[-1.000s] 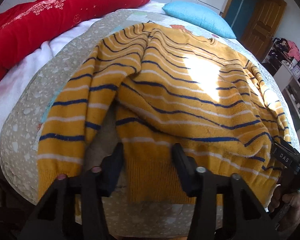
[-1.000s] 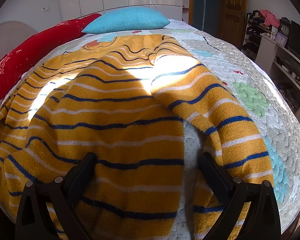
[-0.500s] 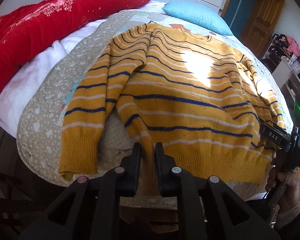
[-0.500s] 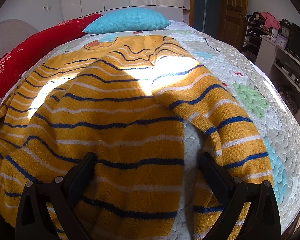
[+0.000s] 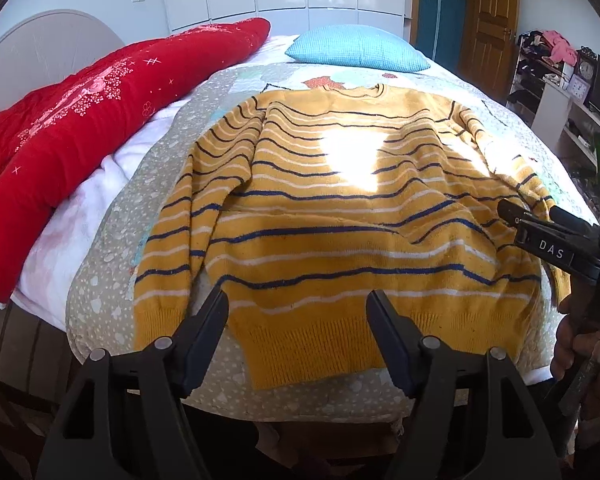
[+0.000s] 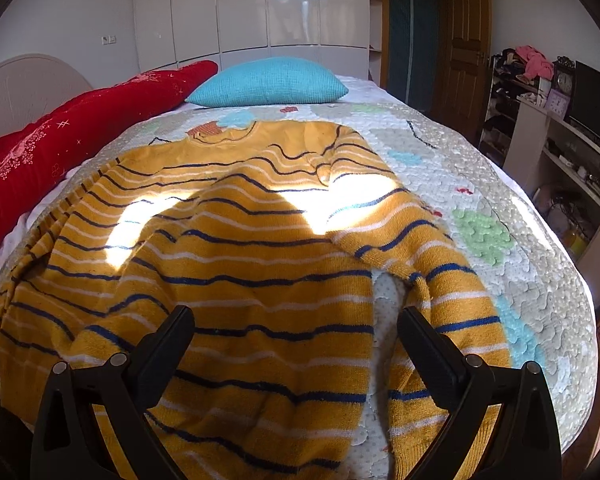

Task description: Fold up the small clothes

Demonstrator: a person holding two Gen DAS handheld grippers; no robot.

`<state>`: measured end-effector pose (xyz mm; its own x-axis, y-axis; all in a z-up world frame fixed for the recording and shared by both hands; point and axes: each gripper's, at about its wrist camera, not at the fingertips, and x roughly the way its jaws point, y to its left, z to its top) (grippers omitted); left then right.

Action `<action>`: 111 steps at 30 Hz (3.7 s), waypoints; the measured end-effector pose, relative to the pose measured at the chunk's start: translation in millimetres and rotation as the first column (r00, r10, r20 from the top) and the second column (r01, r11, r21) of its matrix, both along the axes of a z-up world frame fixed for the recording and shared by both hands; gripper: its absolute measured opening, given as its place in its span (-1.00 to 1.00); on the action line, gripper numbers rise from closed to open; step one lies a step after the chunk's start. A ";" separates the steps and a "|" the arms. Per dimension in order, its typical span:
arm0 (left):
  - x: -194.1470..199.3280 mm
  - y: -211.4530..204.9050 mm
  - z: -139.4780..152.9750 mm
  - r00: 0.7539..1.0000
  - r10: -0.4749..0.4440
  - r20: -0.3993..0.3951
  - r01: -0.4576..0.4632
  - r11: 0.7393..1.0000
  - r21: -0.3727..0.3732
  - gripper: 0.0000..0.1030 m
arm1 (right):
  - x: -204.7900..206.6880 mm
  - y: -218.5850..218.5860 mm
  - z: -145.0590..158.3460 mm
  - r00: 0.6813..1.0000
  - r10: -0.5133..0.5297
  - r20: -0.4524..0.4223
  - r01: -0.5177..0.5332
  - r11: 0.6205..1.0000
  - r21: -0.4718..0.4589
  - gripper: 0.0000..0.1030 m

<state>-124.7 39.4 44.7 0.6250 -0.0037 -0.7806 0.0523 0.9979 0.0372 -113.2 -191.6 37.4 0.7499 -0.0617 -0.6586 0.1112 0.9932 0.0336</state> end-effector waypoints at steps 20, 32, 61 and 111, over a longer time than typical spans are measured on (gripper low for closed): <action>3.7 3.2 -19.9 0.998 0.013 -0.064 -0.012 1.000 0.015 0.45 | -2.5 5.8 -18.2 0.996 0.016 -0.089 -0.012 0.999 0.039 1.00; 7.6 7.0 -24.1 0.996 0.023 -0.089 -0.024 1.000 -0.004 0.46 | -0.3 10.5 -22.1 0.994 0.020 -0.105 -0.015 0.999 0.043 1.00; 22.8 128.7 -39.3 0.975 0.191 -0.113 -0.208 0.964 -0.163 0.47 | 0.9 14.3 -30.1 0.990 0.015 -0.138 -0.012 1.000 0.022 1.00; 26.3 117.2 6.2 0.971 0.235 -0.042 -0.237 0.933 -0.270 0.35 | -13.3 -213.4 15.8 0.949 -0.286 -0.136 0.296 0.953 0.066 -0.84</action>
